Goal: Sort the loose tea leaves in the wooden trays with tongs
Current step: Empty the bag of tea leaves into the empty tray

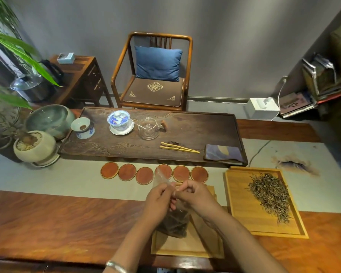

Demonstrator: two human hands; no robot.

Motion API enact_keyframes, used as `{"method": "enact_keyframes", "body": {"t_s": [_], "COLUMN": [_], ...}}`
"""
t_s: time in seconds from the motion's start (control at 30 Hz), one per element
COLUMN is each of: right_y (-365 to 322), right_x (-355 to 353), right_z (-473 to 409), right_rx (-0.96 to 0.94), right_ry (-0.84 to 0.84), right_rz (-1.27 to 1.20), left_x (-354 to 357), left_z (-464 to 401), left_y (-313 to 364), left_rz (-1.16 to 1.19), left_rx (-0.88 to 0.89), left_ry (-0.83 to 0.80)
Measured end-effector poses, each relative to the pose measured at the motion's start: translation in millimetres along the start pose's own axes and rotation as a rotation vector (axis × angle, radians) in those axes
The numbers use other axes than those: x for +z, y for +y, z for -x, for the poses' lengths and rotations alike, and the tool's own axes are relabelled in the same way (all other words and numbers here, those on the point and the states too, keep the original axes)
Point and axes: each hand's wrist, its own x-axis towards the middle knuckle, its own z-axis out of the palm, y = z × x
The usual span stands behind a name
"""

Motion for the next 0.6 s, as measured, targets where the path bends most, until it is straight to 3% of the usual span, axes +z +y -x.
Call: {"method": "enact_keyframes", "body": {"t_s": [0.17,0.37,0.6], "right_y": [-2.9,-8.6,-8.2], "right_x": [-4.3,1.2,2.4], "right_z": [5.9,3.6,7.7], "right_rx": [-0.014,-0.06,-0.115], "right_ry": [-0.105,-0.161,-0.176], "right_rz": [-0.136,0.116,-0.123], "left_x": [-1.6,-4.3,-11.4], "left_z": [4.3,4.6,4.1], "left_y": [1.8,5.5,6.8], "left_rz": [0.091,0.067,0.147], "left_rx": [0.026,0.054,0.075], "left_ry": [-0.028,-0.024,-0.127]}}
